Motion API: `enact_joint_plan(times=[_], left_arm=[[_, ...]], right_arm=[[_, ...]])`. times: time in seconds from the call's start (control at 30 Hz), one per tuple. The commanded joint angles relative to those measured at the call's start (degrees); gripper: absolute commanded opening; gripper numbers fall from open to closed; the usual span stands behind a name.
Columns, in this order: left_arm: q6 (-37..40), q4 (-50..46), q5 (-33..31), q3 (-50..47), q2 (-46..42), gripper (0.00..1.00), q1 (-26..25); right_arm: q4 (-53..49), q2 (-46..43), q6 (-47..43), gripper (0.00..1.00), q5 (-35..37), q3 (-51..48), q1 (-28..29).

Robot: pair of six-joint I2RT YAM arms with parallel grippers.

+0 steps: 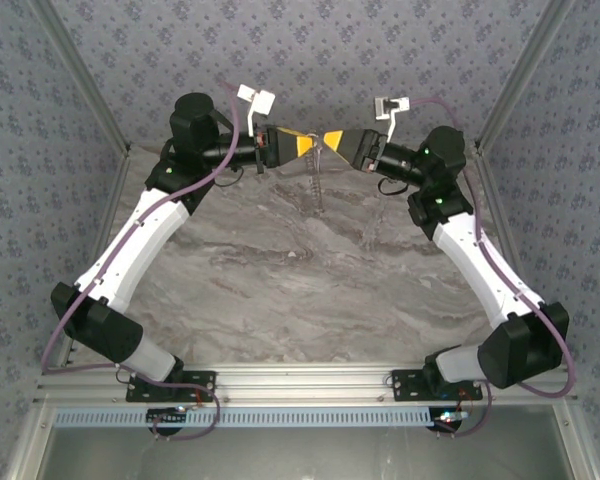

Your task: Put the keys on the keyring

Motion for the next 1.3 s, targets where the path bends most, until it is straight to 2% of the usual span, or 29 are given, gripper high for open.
enact_joint_plan(times=[0.0, 0.3, 0.5, 0.53, 1.07, 1.1, 1.17, 1.23, 1.27], left_arm=[[-0.54, 4.26, -0.27, 2.71, -0.48, 0.00, -0.08], [-0.24, 4.26, -1.28, 2.73, -0.49, 0.00, -0.01], [-0.13, 4.52, -1.55, 2.78, -0.51, 0.00, 0.02], [-0.20, 4.60, -1.56, 2.73, -0.44, 0.00, 0.00], [-1.42, 8.09, -4.63, 1.30, -1.47, 0.00, 0.11], [-1.52, 8.29, -4.86, 1.05, -1.53, 0.00, 0.06], [-1.61, 8.48, -5.60, 0.68, -1.75, 0.00, 0.11], [-1.74, 8.79, -6.28, 0.18, -2.09, 0.00, 0.04], [-2.00, 9.12, -6.59, 0.06, -2.17, 0.00, 0.04]], right_arm=[[4.08, 0.47, 1.47, 0.45, -0.07, 0.14, 0.65], [7.82, 1.12, 3.92, 0.24, -2.71, -0.78, 1.29], [8.35, 1.44, 4.49, 0.01, -3.27, -1.00, 1.41], [8.43, 1.46, 4.56, 0.00, -3.24, -1.06, 1.54], [5.20, 2.95, 3.28, 0.00, -4.19, -1.17, 4.76], [4.92, 2.86, 3.34, 0.03, -4.32, -1.17, 4.60], [4.67, 2.24, 3.47, 0.26, -4.46, -1.66, 3.43], [4.35, 0.77, 3.59, 0.38, -4.10, -2.81, 1.65], [4.27, -0.15, 3.71, 0.41, -3.84, -3.35, 0.51]])
